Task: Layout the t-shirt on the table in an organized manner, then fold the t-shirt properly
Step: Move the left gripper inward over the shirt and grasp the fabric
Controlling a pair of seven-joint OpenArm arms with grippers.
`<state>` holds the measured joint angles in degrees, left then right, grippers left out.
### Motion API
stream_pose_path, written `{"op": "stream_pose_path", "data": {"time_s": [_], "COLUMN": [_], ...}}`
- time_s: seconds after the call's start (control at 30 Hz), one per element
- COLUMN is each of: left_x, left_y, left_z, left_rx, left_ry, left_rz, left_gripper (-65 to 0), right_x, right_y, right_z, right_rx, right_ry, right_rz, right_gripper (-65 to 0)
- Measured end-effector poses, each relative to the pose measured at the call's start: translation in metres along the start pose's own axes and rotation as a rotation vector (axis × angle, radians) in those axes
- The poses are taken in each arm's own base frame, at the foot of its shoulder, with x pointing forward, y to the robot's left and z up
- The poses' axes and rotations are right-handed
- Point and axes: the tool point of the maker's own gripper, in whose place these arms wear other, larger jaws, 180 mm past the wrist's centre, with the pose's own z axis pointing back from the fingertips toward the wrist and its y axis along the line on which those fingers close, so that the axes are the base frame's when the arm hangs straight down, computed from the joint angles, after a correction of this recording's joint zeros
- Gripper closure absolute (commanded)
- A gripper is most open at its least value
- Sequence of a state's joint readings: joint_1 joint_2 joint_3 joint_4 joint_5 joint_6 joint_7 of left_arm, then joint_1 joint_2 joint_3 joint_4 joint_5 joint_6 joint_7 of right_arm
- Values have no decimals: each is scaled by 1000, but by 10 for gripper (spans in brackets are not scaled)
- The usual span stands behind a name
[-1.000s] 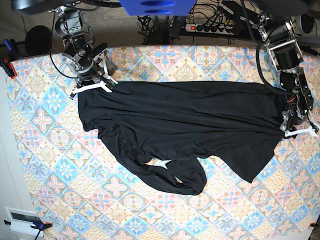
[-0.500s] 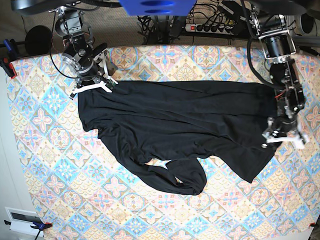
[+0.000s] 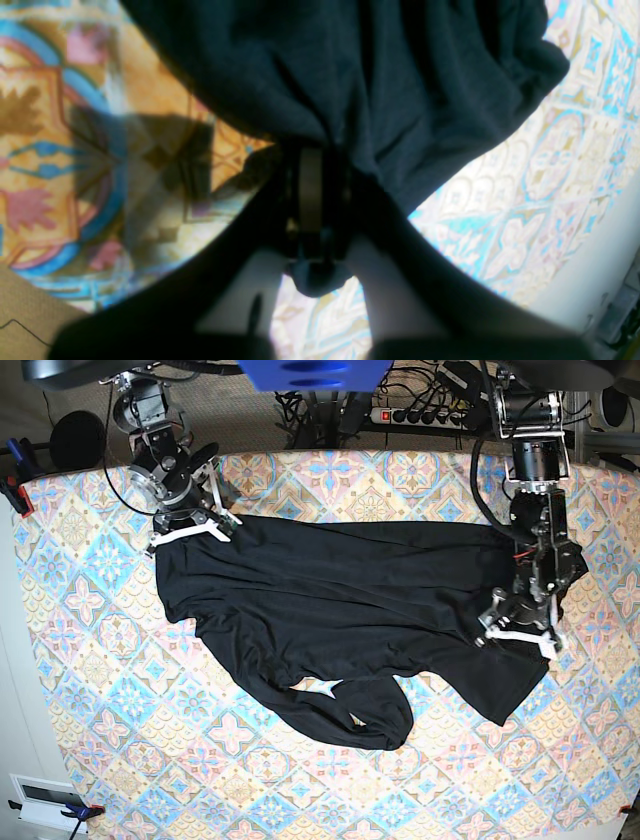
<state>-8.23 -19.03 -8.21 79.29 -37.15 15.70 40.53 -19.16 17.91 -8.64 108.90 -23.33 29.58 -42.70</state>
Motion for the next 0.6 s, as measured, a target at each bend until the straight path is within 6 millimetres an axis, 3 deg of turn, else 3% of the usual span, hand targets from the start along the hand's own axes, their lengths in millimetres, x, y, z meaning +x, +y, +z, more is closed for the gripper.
{"op": "stream_pose_path", "data": {"time_s": [0.13,0.3,0.6], "left_x": [-24,-29,-36], "left_y": [8,15,16], "left_z": [0,0,1], "left_rx": [12,26,4], "left_ry": [46,55,69], "left_rz": [-10,-11,31], "left_gripper": [-331,-331,-328], "right_x": [-3,9,14], "right_y": [-2,1,-13], "right_z": [1,3,9], "right_rx": [-7,-8,-53], "right_ry": [9,-19,-35], "right_rz": [-2,-30,-66], "right_gripper": [-47,-160,-164]}}
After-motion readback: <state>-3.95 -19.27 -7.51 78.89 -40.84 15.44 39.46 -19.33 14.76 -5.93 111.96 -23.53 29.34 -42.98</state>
